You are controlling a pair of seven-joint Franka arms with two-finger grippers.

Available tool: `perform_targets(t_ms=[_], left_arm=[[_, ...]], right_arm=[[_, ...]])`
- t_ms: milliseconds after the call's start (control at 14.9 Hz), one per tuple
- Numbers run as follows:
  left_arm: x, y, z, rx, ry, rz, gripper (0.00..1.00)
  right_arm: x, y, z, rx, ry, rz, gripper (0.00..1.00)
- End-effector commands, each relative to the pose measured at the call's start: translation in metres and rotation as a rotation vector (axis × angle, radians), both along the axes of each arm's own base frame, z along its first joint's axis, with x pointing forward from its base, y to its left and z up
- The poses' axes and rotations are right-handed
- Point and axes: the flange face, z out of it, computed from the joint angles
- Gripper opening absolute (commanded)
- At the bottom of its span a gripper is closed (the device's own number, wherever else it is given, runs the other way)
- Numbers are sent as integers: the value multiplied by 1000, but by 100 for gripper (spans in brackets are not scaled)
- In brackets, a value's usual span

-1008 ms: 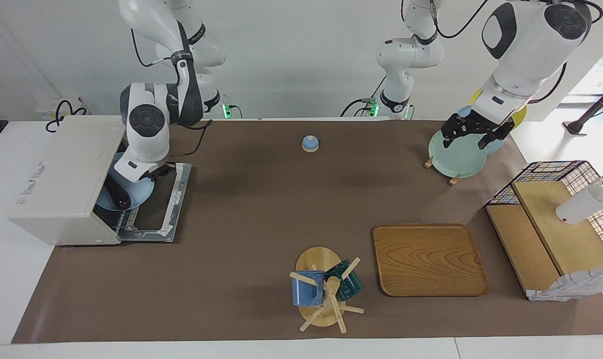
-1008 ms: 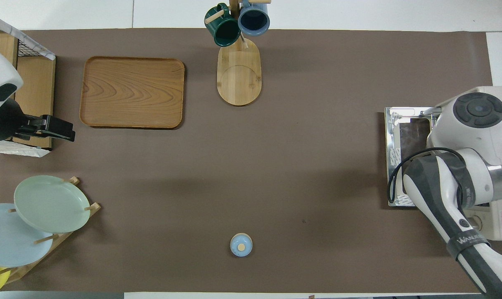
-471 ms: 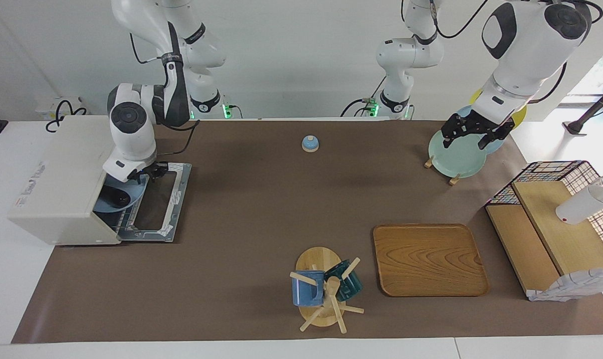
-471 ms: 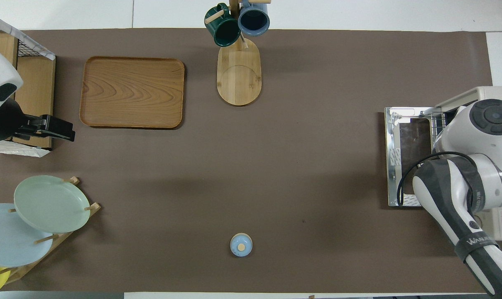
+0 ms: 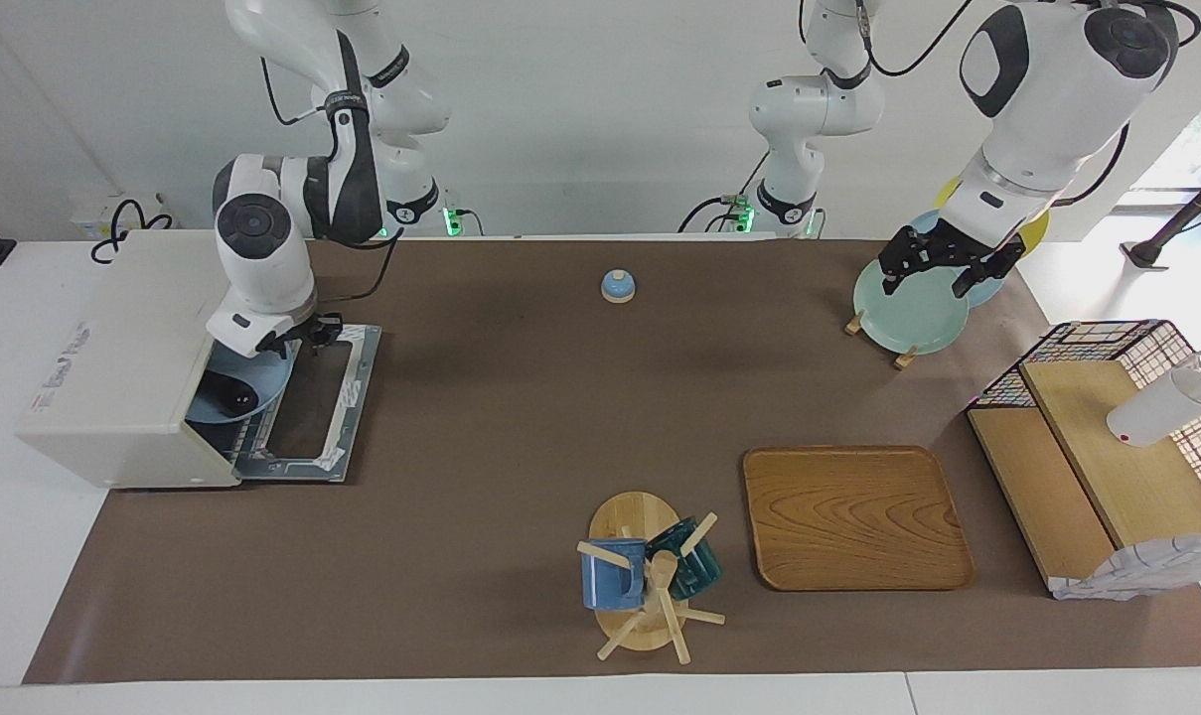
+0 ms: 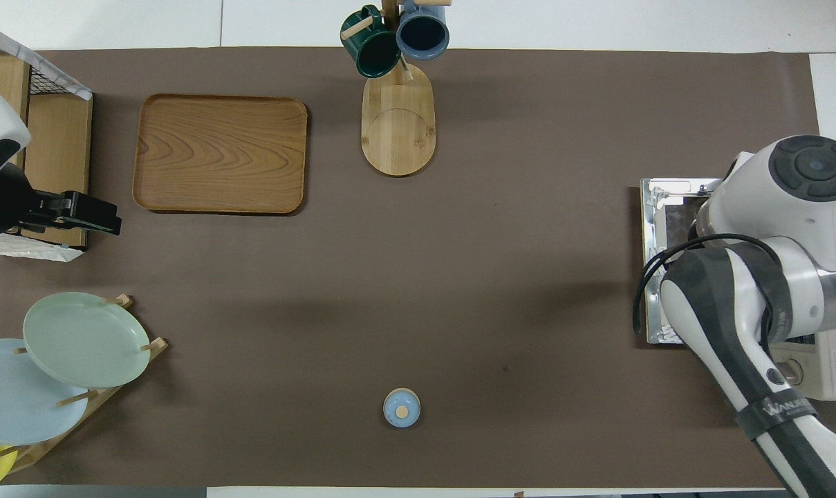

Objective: Put eggplant into oven
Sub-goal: 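Pull the right gripper back out of the oven, then push the oven door closed with the right gripper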

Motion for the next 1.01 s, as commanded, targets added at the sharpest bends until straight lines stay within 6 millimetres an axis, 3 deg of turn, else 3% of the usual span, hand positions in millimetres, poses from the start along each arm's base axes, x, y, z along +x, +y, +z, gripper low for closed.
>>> perform_targets(t_ms=[0,134,403,941], left_arm=[[-7,5,8,16,-19,-2,100],[-7,4,8,15,-19,-3,100],[-7,5,8,16,-17,-2,100],[-7,5,8,15,-17,-2,100]], right_arm=[[-3,34,-52,27,-44,-37,0],[0,36,-78,33,-36,-49,0],[-8,28,-97,26,-5,-93,0],[-21,19,-113,-25,7,-54,0]])
